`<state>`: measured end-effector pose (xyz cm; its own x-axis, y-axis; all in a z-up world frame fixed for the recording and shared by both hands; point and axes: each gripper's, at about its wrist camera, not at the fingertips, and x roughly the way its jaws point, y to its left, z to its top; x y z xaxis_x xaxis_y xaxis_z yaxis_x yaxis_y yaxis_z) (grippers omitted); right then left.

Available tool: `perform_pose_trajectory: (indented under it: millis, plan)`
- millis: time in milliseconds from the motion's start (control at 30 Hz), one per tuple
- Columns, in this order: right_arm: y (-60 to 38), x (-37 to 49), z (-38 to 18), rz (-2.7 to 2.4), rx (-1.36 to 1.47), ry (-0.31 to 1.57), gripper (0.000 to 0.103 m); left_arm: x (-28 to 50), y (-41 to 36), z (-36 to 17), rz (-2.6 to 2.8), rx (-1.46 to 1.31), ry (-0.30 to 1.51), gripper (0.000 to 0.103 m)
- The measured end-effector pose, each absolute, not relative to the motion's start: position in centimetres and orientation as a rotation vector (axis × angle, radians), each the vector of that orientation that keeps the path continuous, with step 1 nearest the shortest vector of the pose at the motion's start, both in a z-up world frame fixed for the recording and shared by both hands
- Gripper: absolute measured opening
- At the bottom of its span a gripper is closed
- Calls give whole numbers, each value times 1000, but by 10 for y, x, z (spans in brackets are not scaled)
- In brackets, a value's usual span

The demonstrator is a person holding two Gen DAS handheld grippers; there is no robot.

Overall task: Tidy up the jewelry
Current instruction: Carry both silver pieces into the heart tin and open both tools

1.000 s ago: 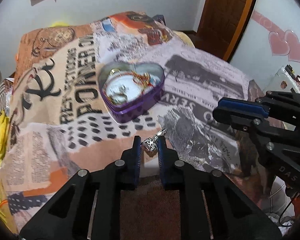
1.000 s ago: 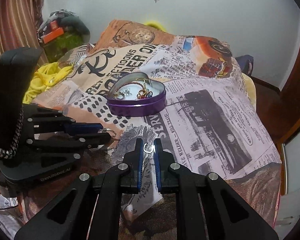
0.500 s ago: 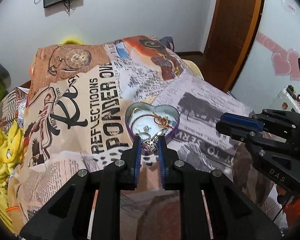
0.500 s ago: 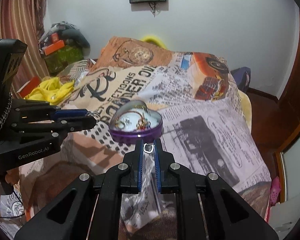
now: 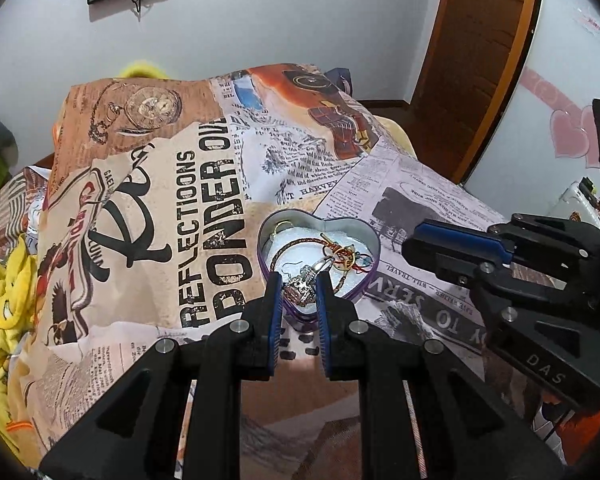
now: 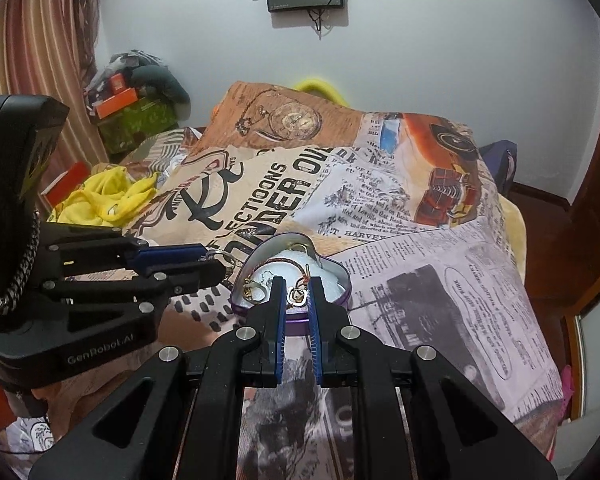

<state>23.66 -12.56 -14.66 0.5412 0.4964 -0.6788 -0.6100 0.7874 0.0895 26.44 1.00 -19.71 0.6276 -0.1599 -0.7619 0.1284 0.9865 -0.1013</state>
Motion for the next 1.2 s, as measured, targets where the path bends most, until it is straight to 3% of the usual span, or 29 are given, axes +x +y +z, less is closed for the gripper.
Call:
perform_pose_trajectory:
  millis: [567, 1067, 1133, 1200]
  plan:
    - [-117, 258, -166, 683, -155, 796, 9, 285, 9, -220, -193, -40, 931, 15]
    - [-101, 262, -177, 721, -194, 851, 9, 279, 25, -208, -169, -79, 894, 15]
    - [-100, 263, -178, 717, -200, 865, 13, 277, 28, -205, -161, -79, 887, 15]
    - [-100, 262, -178, 712, -199, 873, 23, 274, 30, -202, -154, -81, 879, 15]
